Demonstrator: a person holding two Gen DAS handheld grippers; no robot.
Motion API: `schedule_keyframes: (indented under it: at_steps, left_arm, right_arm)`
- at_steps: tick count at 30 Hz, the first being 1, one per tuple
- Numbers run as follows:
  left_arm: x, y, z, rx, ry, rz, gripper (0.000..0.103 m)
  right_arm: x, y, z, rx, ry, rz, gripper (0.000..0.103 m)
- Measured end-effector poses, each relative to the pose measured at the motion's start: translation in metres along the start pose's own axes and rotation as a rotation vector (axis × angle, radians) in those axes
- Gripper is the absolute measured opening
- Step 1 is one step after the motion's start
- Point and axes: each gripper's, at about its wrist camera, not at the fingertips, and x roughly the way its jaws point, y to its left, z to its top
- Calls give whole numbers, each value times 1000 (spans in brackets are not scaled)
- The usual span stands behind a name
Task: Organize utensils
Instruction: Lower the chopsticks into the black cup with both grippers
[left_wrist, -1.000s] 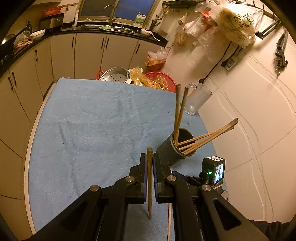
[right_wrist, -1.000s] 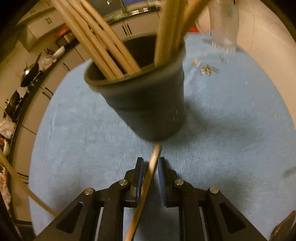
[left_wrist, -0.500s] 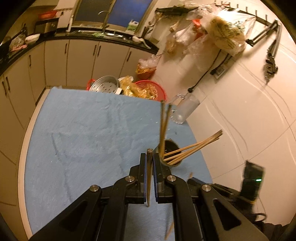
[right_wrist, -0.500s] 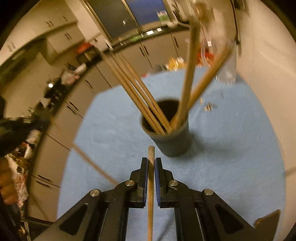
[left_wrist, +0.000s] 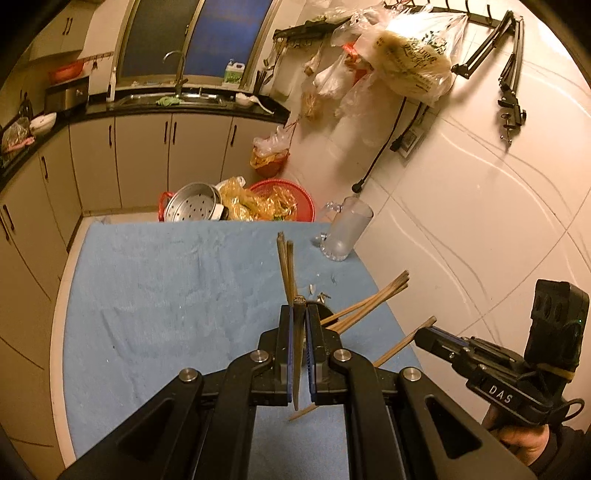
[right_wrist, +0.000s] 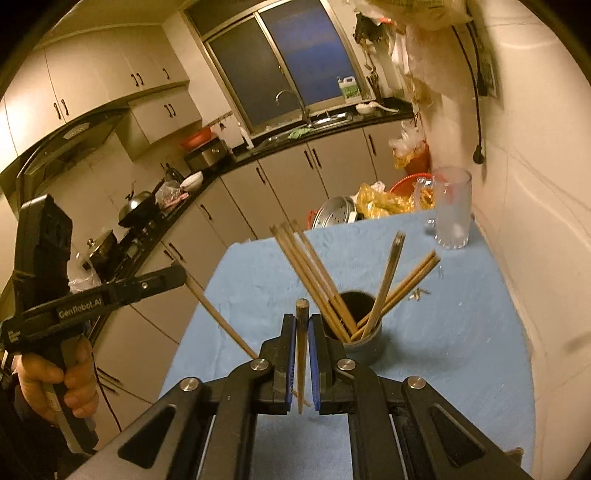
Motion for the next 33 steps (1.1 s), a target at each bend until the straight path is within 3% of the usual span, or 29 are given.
schedule_keyframes:
  at_steps: [21,33]
  left_arm:
    - [-32,-16,54,6,-137,-19,6]
    - [-11,-34,69,62,-145,3,6]
  right_arm:
    - [-59,9,53,-40,-139,13,8]
    - [-63,6,69,-71,-201,-73,8]
